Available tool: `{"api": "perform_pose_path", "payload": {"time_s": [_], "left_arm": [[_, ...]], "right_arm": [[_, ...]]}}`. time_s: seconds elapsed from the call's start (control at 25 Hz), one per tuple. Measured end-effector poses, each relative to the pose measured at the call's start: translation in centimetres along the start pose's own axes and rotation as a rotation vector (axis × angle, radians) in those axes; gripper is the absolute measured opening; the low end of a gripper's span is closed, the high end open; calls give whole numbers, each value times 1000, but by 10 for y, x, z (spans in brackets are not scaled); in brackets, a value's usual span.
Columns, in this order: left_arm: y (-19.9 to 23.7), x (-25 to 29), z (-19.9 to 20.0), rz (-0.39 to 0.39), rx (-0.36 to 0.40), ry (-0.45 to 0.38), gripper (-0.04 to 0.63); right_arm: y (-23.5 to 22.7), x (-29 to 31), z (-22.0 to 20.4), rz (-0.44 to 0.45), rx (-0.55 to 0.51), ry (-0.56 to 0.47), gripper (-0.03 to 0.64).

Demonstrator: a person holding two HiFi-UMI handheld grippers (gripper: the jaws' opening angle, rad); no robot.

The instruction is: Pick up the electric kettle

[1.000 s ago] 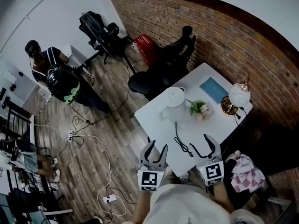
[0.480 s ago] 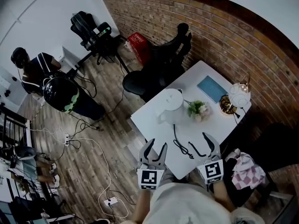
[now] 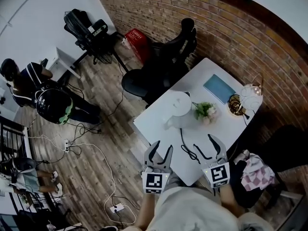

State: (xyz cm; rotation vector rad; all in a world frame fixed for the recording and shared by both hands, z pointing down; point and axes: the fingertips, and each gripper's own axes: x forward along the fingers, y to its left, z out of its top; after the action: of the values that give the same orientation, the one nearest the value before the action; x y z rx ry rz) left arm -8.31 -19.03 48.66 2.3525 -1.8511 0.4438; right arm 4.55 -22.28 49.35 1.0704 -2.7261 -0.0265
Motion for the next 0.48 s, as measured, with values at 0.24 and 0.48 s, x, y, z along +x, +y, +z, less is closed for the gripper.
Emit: {"api": "perform_pose_path", "payload": {"time_s": [0.24, 0.48], "left_arm": [[15, 16, -8, -29, -5, 13, 189], [24, 36, -15, -59, -8, 26, 189]], "right_arm": [[4, 19, -10, -24, 89, 75, 279], [0, 41, -13, -16, 6, 34, 279]]}}
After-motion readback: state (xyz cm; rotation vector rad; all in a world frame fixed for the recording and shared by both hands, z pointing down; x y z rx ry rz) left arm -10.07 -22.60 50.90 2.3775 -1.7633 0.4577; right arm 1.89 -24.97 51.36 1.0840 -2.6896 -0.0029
